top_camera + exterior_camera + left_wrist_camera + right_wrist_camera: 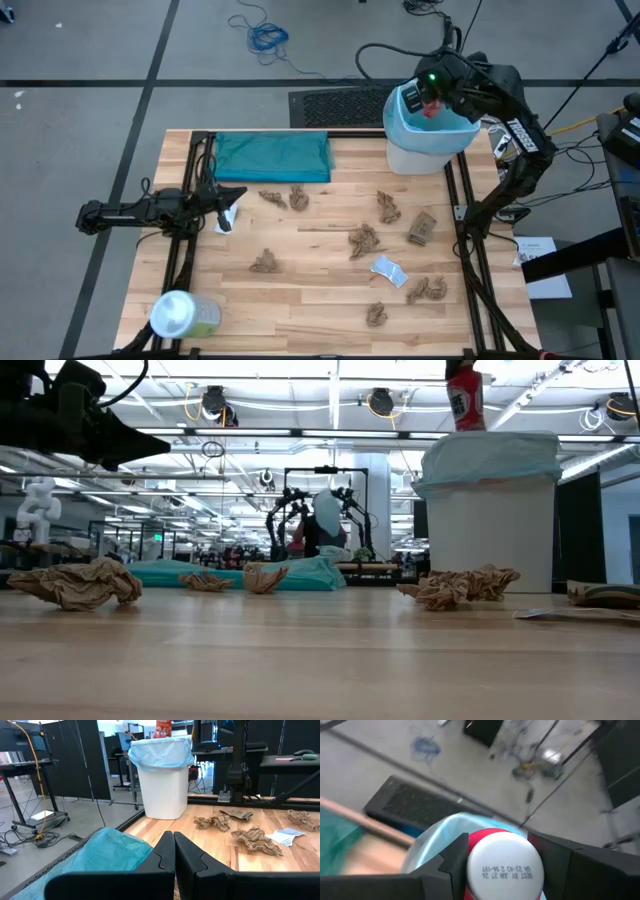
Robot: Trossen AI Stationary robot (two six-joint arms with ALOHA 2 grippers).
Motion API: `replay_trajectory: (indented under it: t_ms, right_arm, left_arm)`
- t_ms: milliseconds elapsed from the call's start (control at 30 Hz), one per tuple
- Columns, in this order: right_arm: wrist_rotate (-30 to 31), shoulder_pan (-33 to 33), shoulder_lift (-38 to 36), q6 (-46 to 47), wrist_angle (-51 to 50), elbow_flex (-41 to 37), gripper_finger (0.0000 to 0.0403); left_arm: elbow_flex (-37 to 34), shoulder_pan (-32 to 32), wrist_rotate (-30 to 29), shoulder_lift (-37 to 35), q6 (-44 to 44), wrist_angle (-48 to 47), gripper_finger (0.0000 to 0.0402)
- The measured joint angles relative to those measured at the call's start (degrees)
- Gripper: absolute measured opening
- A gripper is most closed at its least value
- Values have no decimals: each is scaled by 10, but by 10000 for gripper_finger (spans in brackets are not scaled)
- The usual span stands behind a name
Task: Place trash/remove bag and relplace
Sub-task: Put the red plastic bottle into the trash bin, then put the brown napkin into the trash bin
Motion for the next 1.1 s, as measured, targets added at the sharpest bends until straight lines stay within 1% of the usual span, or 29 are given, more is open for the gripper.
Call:
replay_trajectory:
  t_ms: [100,200,233,367,433,533,633,700,800,900,967,1033,1100]
  right_arm:
    - [-28,-23,8,1,0,-13,154]
    - [-38,-44,15,1,-1,-39,158]
    - [-38,-51,17,1,0,-48,173]
    - [-37,-72,17,-1,-1,-82,265]
    - [-36,-80,18,-6,0,-95,302]
    - [-34,-90,18,-15,3,-107,333]
    - [-31,-95,18,-35,12,-107,341]
    - [-31,-95,18,-53,20,-102,338]
    - [-53,-86,17,-75,27,-88,327]
    - [-124,-74,17,-78,23,-84,297]
    - [-155,-65,22,-72,3,-84,263]
    - [-154,-53,30,-63,1,-86,216]
    - [-156,-50,37,-60,-1,-98,159]
  left_arm:
    - [0,0,0,0,0,0,0]
    - [0,0,0,0,0,0,0]
    - [0,0,0,0,0,0,0]
    - [0,0,0,0,0,0,0]
    - [0,0,0,0,0,0,0]
    - [0,0,0,0,0,0,0]
    - [0,0,0,0,14,0,0]
    - [0,0,0,0,19,5,0]
    - [0,0,-1,0,20,26,0]
    - [0,0,-1,0,18,30,0]
    - [0,0,-1,0,15,30,0]
    - [0,0,-2,2,15,30,0]
    - [0,0,-3,6,14,30,0]
